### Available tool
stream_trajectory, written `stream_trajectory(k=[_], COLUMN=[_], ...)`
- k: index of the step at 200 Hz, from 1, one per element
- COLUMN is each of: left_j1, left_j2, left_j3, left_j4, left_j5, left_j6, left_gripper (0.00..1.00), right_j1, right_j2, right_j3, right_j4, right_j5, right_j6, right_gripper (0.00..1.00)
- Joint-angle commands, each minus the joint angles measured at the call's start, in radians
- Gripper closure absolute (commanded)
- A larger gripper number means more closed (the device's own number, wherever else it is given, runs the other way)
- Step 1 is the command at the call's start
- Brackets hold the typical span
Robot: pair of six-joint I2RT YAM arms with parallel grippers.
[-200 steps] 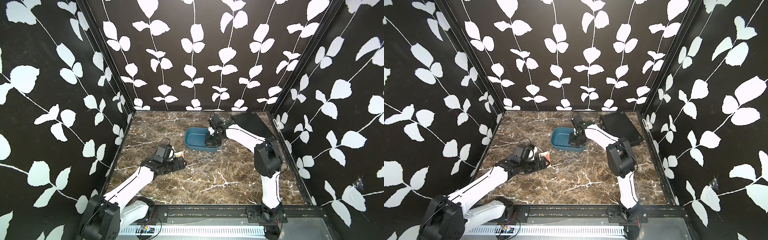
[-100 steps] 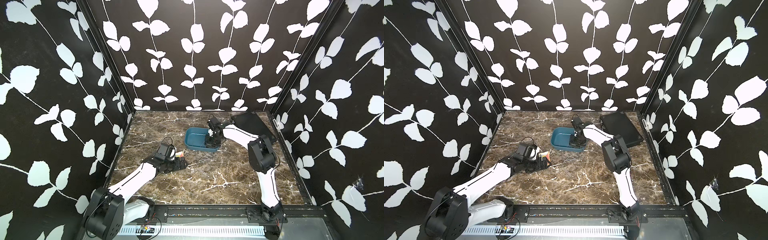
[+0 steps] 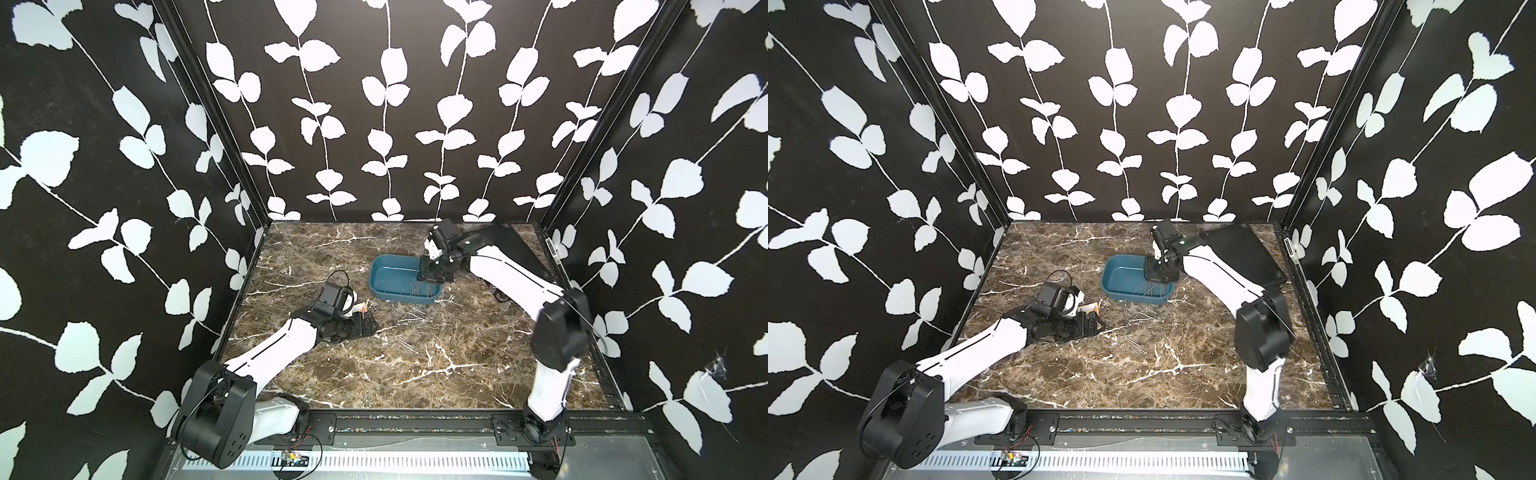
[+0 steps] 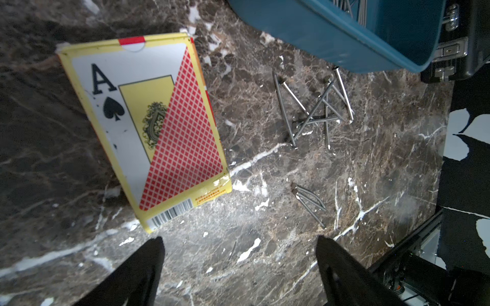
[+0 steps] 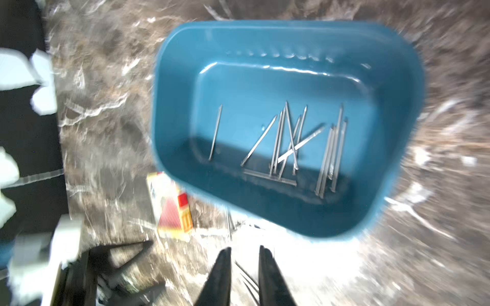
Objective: Put the nails on the desktop into the storage box
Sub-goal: Place the nail in the storage box, then pick up the nail from the center of the board.
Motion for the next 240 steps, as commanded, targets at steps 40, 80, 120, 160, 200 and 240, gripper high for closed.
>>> stream_trajectory(k=[40, 80, 120, 160, 200, 240], left_j1=[0.004, 0.004, 0.005, 0.004, 0.004, 0.004], left_j2=[-0.015, -0.019, -0.046, -0.083, -0.065, -0.034], left_j3=[-0.028, -0.021, -0.033, -0.062, -0.072, -0.067], left_j4=[0.018, -0.010, -0.037, -0.047, -0.031, -0.024], left_j5=[0.032, 0.041, 0.034, 0.017, 0.017, 0.026], left_j6=[0.029, 0.044, 0.044, 0.029, 0.019, 0.025], left_gripper=[0.08, 0.08, 0.08, 0.08, 0.08, 0.08], right_j1=[0.196, 0.265, 0.311, 0.344, 0.390, 0.425], right_j2=[-0.053, 0.028, 0.109, 0.105, 0.084, 0.094], right_j3=[-0.265, -0.259, -0.226, -0.245, -0.330, -0.344], right_j4=[-0.078, -0.076, -0.070, -0.086, -0.062, -0.044], right_j5=[0.161, 0.221, 0.242, 0.243, 0.222, 0.228], right_j6=[-0.170, -0.231, -0.287, -0.285, -0.243, -0.222], right_gripper=[0.67, 0.67, 0.67, 0.68, 0.69, 0.69])
